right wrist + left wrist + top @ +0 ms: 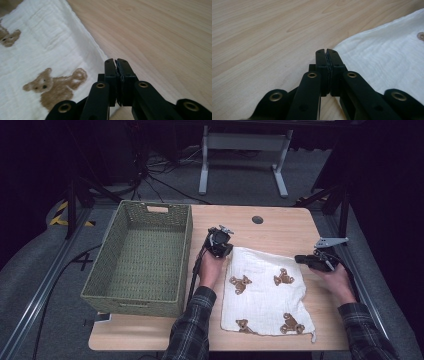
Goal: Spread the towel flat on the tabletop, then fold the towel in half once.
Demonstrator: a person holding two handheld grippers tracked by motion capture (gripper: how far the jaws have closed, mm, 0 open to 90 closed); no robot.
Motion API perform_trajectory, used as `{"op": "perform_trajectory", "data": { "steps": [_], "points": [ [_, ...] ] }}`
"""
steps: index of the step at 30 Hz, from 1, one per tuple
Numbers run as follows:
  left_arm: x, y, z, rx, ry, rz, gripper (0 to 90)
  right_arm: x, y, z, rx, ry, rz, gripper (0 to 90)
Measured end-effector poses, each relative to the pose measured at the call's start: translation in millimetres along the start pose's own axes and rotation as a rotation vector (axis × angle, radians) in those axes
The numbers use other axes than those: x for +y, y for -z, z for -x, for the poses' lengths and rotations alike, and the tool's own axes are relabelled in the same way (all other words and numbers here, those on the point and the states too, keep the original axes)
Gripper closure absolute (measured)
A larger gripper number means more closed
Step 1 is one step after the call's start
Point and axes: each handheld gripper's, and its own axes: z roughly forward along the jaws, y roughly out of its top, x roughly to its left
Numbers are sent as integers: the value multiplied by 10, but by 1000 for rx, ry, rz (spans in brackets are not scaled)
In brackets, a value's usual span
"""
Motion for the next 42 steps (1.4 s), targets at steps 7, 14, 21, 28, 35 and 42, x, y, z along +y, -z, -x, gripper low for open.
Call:
{"op": "perform_trajectory", "data": {
  "steps": [7,14,21,28,35,42],
  "points": [
    [-31,65,32,-15,11,1,737,-15,53,26,-17,-31,25,769],
    [-150,117,105,-27,-19,-39,689,-86,73,-96,21,-13,4,787],
    [-211,4,-28,5,17,-49,638,-64,-23,-40,10,-22,-1,765],
    [-201,-78,-78,33,39,-42,584,-47,-87,106,-23,-66,12,711],
    [-189,-149,-100,62,33,-60,573,-63,-191,210,-62,-98,-3,662],
    [-193,-209,-99,53,7,-78,815,-120,-267,259,-40,-132,-23,828]
  ]
}}
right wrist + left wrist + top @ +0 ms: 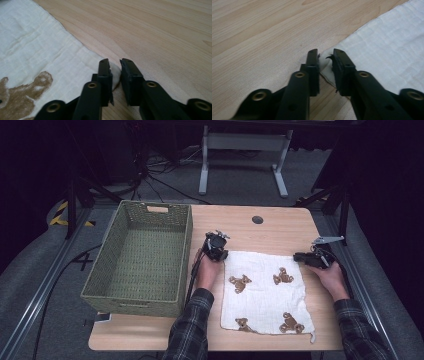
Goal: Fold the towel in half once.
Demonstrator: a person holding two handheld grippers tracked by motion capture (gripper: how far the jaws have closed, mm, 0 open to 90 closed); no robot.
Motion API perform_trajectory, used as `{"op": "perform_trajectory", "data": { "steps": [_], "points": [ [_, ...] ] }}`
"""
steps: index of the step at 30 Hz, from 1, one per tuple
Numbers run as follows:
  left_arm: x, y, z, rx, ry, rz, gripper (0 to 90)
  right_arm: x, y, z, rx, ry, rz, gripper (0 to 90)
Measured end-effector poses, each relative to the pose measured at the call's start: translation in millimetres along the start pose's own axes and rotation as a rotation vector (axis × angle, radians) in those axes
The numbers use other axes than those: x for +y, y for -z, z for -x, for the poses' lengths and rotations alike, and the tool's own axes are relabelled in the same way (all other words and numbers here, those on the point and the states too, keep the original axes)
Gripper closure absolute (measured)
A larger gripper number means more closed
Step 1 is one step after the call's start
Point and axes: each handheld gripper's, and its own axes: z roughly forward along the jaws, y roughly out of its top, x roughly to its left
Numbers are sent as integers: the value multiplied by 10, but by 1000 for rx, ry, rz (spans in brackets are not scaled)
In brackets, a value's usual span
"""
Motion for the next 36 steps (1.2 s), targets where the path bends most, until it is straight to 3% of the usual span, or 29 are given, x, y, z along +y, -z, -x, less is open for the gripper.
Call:
{"op": "perform_trajectory", "data": {
  "steps": [4,8,17,21,36],
  "points": [
    [11,10,-8,-21,19,-2,869,7,-4,-6,13,1,-3,871],
    [47,91,11,-25,28,36,871,53,105,-23,13,19,36,876],
    [240,449,49,16,18,132,873,210,386,-60,-7,61,104,879],
    [289,563,79,9,10,152,873,294,522,-83,-10,80,138,879],
    [-15,787,280,-20,-4,116,874,-33,661,-286,28,85,124,878]
  ]
}}
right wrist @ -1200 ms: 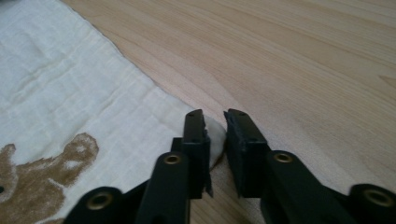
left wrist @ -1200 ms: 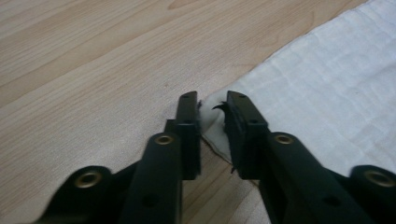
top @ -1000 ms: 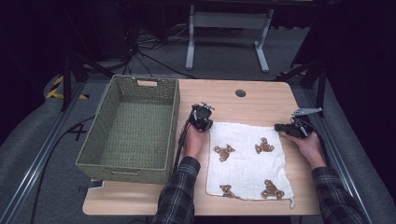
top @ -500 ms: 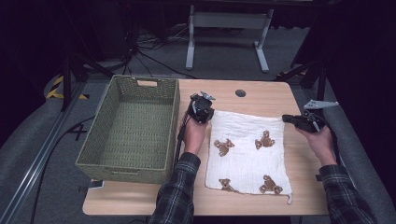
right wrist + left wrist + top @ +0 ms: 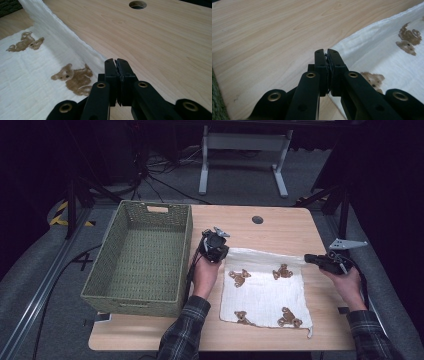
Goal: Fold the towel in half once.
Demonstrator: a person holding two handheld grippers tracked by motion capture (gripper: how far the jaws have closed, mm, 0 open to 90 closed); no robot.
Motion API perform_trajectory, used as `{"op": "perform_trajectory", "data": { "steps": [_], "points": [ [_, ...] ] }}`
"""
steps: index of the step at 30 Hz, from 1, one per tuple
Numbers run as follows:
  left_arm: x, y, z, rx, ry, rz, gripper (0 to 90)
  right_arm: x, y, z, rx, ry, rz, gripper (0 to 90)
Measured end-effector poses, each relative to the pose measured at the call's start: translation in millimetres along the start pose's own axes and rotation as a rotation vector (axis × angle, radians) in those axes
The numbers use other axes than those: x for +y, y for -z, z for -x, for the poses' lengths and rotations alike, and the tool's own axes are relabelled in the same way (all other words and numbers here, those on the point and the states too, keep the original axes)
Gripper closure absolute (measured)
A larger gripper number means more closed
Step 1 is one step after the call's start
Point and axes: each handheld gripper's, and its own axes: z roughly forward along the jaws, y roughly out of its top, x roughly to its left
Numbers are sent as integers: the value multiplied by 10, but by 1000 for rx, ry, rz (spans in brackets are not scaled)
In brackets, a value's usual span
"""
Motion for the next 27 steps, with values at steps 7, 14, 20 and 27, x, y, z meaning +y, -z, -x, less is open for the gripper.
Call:
{"op": "perform_trajectory", "data": {
  "steps": [7,14,20,27],
  "points": [
    [-145,143,141,11,-22,-13,874,-104,118,-174,15,25,-14,879],
    [-323,256,297,-6,-42,-32,874,-267,253,-359,50,25,-35,879],
    [-443,347,417,-9,-50,-48,875,-363,349,-478,71,27,-37,878],
    [-581,470,556,-5,-70,-47,875,-502,508,-702,97,38,-37,879]
  ]
}}
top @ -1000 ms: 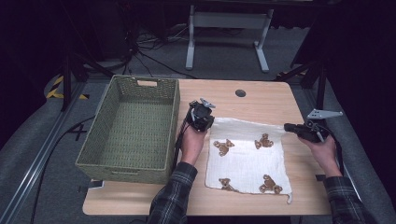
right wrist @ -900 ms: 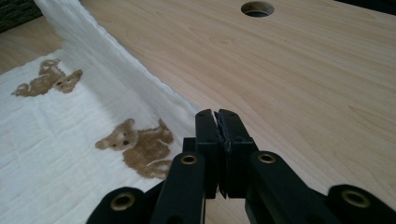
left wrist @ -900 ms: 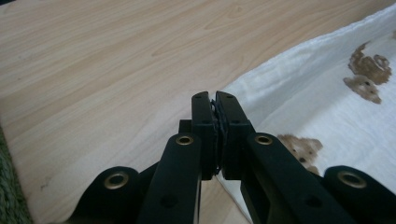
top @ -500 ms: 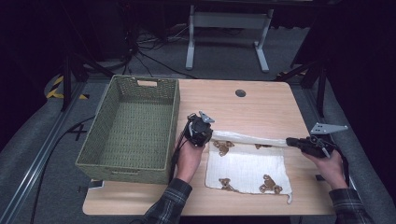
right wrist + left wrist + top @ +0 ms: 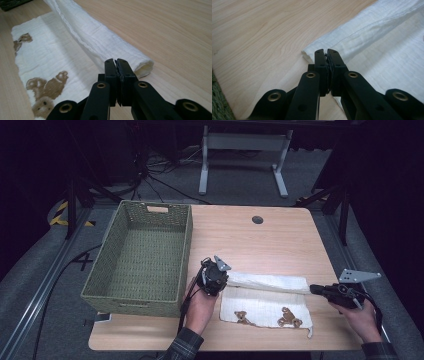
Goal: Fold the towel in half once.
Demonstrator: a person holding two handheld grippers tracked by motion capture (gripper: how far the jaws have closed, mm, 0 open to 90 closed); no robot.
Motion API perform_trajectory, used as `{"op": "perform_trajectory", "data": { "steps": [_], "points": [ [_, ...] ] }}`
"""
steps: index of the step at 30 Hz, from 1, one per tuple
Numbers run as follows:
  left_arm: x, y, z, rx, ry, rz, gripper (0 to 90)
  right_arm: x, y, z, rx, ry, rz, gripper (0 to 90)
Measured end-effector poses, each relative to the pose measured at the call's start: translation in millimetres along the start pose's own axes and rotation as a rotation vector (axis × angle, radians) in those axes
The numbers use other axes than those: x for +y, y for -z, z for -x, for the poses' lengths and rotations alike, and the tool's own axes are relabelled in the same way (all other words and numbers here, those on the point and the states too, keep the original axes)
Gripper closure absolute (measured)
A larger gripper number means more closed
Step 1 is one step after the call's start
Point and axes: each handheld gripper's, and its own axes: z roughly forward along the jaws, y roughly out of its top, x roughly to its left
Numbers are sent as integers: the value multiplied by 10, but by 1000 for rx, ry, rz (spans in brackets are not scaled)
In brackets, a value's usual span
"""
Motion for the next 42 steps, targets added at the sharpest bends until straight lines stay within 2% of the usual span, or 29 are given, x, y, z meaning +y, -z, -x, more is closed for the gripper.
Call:
{"op": "perform_trajectory", "data": {
  "steps": [5,9,10,14,15,24,26,28,30,33,34,37,38,41,42],
  "points": [
    [-135,121,75,-28,-1,9,875,-85,62,-109,19,6,1,879],
    [-219,163,120,-43,-2,12,875,-124,101,-178,34,8,8,878],
    [-259,181,131,-49,-16,4,875,-144,127,-224,33,18,0,879],
    [-323,197,156,-68,-11,2,875,-198,172,-290,44,19,8,878],
    [-343,214,171,-69,-23,-7,875,-209,183,-306,47,18,9,879],
    [-484,168,213,-123,-20,-56,872,-323,158,-398,88,14,-30,877],
    [-501,161,219,-125,-16,-53,873,-333,157,-402,93,11,-34,877],
    [-519,167,217,-139,-23,-79,872,-361,149,-417,102,13,-46,876],
    [-536,161,224,-136,-22,-78,871,-367,149,-424,105,12,-50,876],
    [-559,161,220,-155,-33,-96,868,-405,136,-444,118,12,-65,870],
    [-565,170,224,-159,-19,-88,846,-427,136,-443,126,6,-72,790],
    [-545,180,217,-170,-17,-69,803,-428,154,-427,122,-8,-59,761],
    [-523,193,208,-173,-25,-80,791,-418,167,-418,119,-11,-49,748],
    [-457,176,184,-159,-30,-70,777,-374,160,-388,106,-12,-42,750],
    [-434,150,180,-150,-23,-49,768,-352,145,-371,101,-12,-41,754]
  ]
}}
